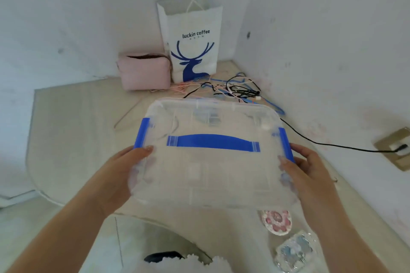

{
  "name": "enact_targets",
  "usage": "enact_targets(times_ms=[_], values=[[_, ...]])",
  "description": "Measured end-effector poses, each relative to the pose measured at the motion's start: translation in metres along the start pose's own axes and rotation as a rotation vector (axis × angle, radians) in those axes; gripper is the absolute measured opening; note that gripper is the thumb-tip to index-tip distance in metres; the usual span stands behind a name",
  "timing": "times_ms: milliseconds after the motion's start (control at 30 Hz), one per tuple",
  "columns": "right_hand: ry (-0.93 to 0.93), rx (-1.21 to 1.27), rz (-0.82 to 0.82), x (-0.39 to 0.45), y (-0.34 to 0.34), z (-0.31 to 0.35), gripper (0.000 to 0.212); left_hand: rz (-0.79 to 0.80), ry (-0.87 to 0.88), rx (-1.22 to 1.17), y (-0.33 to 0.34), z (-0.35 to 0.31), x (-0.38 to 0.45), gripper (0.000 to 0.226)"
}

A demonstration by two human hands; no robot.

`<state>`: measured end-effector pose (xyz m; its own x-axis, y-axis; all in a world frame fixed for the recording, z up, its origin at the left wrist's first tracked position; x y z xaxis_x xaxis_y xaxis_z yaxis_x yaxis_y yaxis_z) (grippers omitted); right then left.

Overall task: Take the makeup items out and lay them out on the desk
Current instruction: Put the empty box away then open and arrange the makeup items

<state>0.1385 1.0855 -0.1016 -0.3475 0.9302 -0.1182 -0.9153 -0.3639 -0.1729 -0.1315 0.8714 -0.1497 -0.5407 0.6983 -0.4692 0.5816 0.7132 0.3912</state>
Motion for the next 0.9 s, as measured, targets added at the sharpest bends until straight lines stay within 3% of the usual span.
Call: enact_targets(times_ms=[200, 400, 600, 900], values=[[-0.055, -0.017, 0.198, 0.039, 0.072, 0.018, 0.026, -0.113, 0.098, -0.048, -0.043, -0.020, -0.011, 0.029], [-0.076, -0.078, 0.403, 0.046, 0.150, 0.021, 0.027, -0.543, 0.241, 0.336, -0.111, -0.044, -0.048, 0.022], [-0.061, -0.131, 0.504, 0.043, 0.218, 0.010, 0.030, -0.667, 0.226, 0.411, -0.164, -0.057, -0.054, 0.024], [-0.033, -0.206, 0.592, 0.094, 0.369, 0.011, 0.040, -0.808, 0.246, 0.429, -0.265, -0.124, 0.028, 0.011]])
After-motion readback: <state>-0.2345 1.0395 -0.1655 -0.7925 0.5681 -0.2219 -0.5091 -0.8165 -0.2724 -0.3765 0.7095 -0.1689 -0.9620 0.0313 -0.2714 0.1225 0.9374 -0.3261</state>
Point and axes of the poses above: each hand's wrist, its own x-axis towards the middle knuckle, its own y-axis out of the palm, z = x × y, the point moved 7 cm from there along x, towards the middle knuckle, and after that the axes turned 2 degrees about -z, right-handed, at the moved point
